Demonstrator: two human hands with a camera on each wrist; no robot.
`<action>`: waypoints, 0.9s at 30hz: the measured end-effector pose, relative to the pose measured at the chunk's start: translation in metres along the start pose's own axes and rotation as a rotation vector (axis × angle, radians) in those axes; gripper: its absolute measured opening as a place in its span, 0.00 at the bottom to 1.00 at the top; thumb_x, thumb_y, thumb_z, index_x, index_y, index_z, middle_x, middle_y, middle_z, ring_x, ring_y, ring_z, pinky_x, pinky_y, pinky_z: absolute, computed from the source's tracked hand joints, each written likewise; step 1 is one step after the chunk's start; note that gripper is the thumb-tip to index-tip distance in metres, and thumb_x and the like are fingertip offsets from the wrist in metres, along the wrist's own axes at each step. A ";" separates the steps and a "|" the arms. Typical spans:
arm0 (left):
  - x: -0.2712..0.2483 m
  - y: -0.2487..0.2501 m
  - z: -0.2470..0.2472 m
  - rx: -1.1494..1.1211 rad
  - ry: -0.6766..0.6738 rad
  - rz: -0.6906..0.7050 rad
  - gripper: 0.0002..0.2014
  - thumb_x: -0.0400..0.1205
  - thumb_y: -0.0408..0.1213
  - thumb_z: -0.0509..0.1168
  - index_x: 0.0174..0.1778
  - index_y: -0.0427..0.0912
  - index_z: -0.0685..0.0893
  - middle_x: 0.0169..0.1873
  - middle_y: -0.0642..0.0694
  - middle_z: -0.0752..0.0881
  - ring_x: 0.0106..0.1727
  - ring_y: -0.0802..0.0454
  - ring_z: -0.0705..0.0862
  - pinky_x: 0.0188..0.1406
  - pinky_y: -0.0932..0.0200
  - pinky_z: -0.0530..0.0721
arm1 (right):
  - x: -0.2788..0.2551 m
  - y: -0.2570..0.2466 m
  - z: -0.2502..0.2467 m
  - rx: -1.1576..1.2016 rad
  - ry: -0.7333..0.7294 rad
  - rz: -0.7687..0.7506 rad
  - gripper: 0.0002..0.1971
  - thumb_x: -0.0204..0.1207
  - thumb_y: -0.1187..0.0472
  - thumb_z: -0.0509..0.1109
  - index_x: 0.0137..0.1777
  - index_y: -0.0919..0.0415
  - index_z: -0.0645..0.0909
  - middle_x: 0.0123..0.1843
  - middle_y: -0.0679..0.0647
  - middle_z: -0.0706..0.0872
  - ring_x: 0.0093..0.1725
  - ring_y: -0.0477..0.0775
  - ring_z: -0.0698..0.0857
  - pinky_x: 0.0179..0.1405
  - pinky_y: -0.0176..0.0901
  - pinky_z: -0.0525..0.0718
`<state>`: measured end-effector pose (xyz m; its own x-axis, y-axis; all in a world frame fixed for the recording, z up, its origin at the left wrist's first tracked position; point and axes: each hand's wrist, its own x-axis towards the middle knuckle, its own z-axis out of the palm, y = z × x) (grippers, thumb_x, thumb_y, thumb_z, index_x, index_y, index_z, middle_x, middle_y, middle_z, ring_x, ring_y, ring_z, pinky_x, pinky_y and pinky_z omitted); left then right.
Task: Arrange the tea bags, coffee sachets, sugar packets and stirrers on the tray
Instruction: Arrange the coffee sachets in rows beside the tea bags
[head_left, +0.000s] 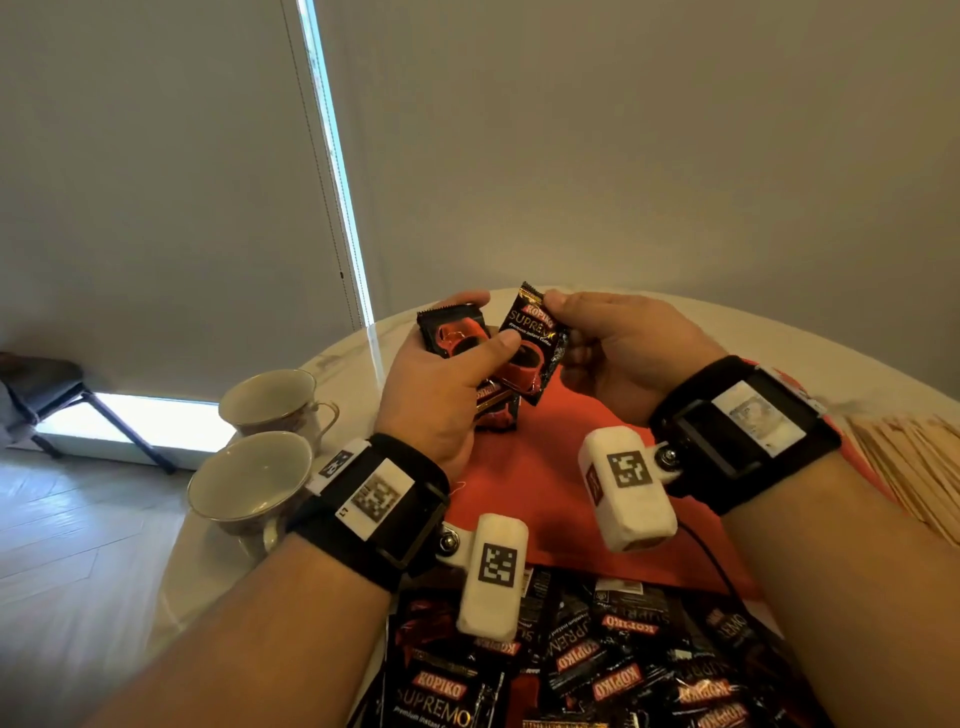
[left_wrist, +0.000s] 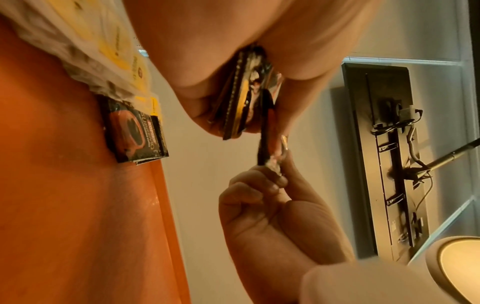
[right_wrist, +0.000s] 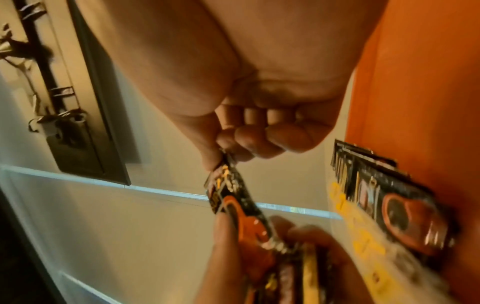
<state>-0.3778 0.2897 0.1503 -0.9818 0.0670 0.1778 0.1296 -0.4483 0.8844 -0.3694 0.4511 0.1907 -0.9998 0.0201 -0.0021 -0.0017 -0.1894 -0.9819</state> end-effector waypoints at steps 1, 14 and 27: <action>0.000 0.000 0.000 0.005 -0.008 0.003 0.20 0.81 0.21 0.73 0.66 0.43 0.85 0.42 0.41 0.92 0.43 0.40 0.93 0.51 0.39 0.90 | 0.000 0.000 0.001 0.033 -0.002 0.028 0.07 0.82 0.56 0.72 0.47 0.59 0.85 0.26 0.47 0.70 0.25 0.43 0.68 0.28 0.35 0.67; 0.004 0.005 -0.004 -0.068 0.143 0.005 0.19 0.83 0.23 0.72 0.69 0.42 0.84 0.62 0.29 0.89 0.58 0.30 0.92 0.61 0.24 0.88 | -0.004 0.005 0.009 -0.124 -0.111 0.055 0.09 0.77 0.69 0.76 0.42 0.56 0.80 0.38 0.53 0.86 0.32 0.48 0.85 0.33 0.44 0.87; 0.005 0.014 -0.002 -0.099 0.325 0.011 0.09 0.82 0.28 0.69 0.56 0.44 0.85 0.41 0.45 0.85 0.33 0.52 0.86 0.35 0.55 0.86 | 0.007 0.041 -0.003 -0.180 0.183 0.354 0.06 0.78 0.74 0.70 0.53 0.70 0.83 0.38 0.62 0.85 0.29 0.54 0.84 0.23 0.43 0.85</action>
<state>-0.3812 0.2817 0.1626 -0.9754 -0.2191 0.0259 0.1419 -0.5331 0.8341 -0.3760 0.4462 0.1500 -0.9183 0.1610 -0.3617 0.3598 -0.0418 -0.9321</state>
